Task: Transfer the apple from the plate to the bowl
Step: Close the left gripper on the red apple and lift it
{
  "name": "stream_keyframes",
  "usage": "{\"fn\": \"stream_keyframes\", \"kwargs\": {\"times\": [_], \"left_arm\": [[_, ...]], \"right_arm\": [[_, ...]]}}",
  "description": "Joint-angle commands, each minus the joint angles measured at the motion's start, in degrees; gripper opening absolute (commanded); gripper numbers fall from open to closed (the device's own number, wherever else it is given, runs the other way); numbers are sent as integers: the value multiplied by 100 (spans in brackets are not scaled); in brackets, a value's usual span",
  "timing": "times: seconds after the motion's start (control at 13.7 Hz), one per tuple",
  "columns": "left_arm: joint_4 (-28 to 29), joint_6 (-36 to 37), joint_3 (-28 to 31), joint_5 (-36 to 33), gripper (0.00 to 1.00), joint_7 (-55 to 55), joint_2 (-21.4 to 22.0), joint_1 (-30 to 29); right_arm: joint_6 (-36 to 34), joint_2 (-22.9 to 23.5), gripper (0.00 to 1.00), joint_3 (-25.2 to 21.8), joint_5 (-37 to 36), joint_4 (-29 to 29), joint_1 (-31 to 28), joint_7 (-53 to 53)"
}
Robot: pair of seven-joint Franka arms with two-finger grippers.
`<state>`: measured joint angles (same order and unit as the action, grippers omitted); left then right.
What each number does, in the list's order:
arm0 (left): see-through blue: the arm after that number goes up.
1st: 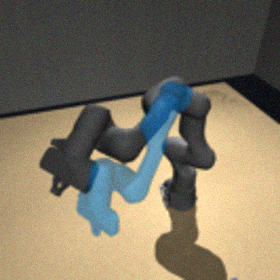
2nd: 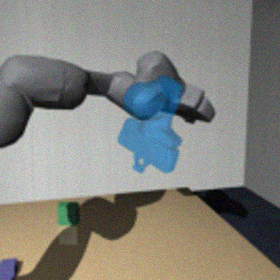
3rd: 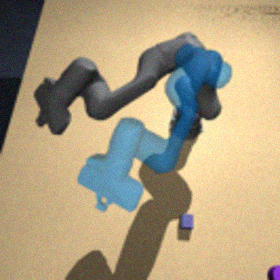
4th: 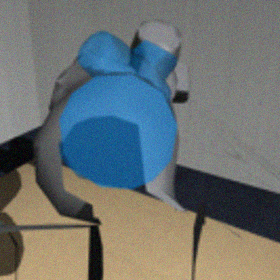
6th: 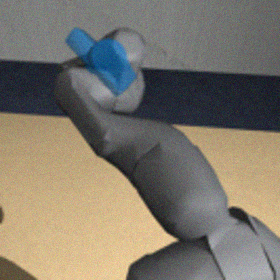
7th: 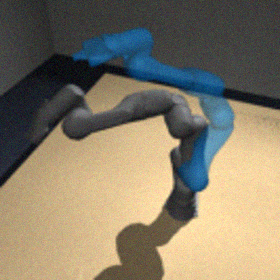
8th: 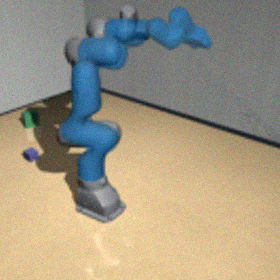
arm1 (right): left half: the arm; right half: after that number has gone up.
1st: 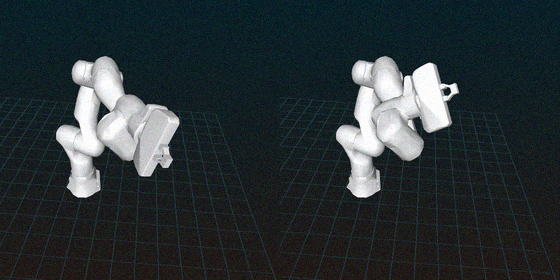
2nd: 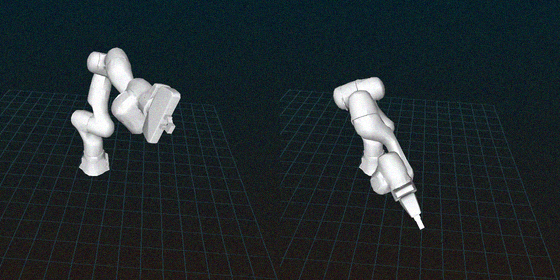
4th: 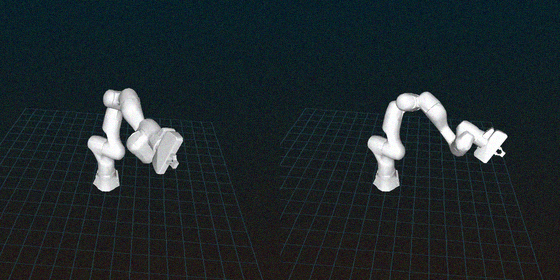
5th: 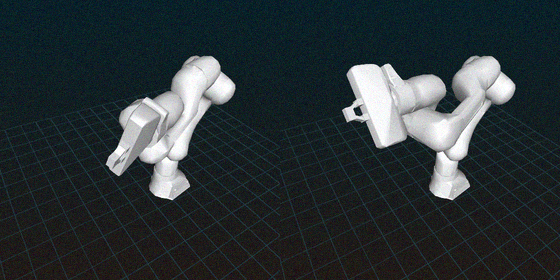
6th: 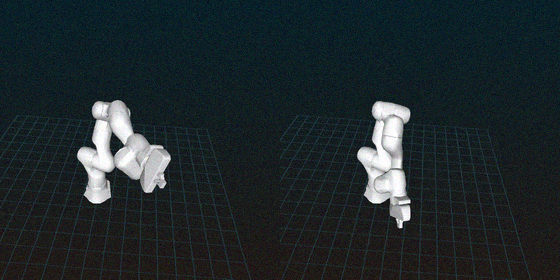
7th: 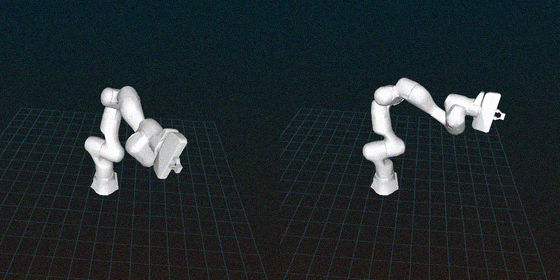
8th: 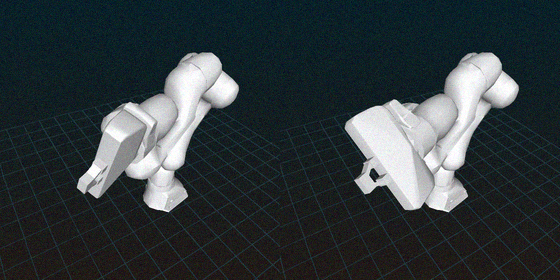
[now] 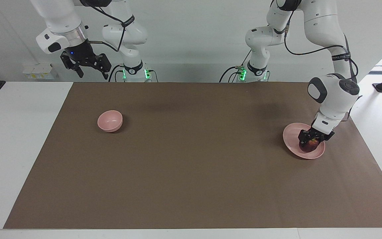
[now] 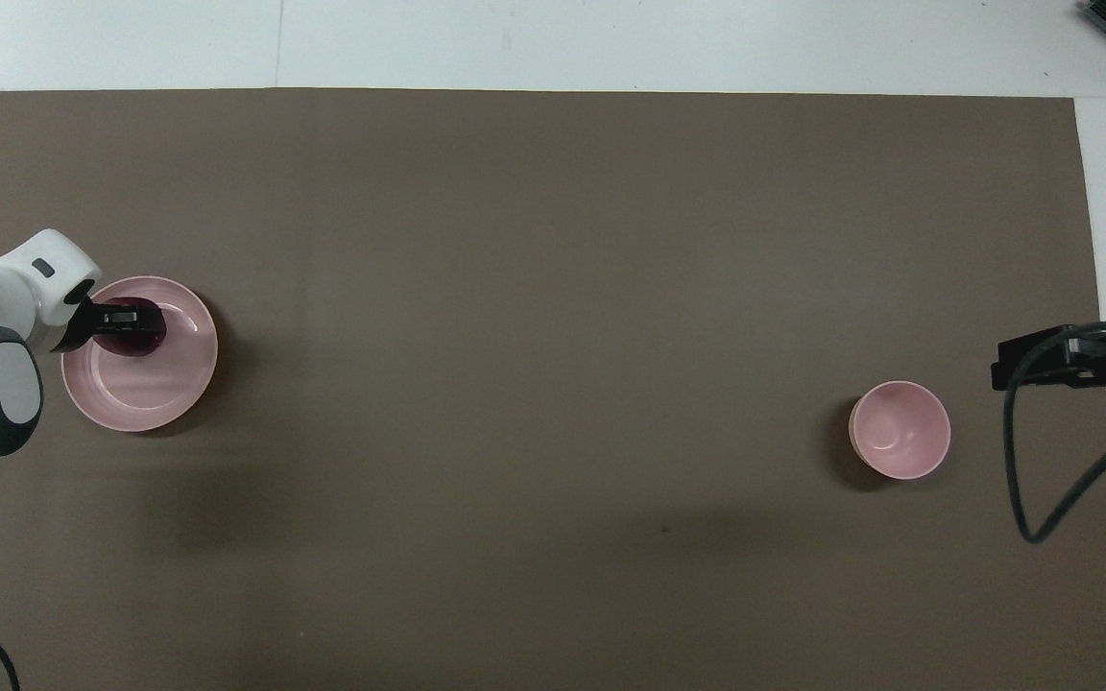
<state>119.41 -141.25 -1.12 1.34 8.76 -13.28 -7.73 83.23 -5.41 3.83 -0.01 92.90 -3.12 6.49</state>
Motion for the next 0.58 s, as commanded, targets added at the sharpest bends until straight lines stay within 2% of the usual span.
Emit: {"fn": "stream_keyframes", "kwargs": {"times": [0.0,0.22,0.51], "left_arm": [[48,63,41,24,0,46,18,79],[-84,246,-2,24,0,161,158,123],[-628,1177,-38,24,0,161,378,193]], "right_arm": [[96,-100,100,4,10,105,-22,63],[70,-109,100,4,10,114,-66,72],[88,-109,100,12,1,105,-13,81]]}}
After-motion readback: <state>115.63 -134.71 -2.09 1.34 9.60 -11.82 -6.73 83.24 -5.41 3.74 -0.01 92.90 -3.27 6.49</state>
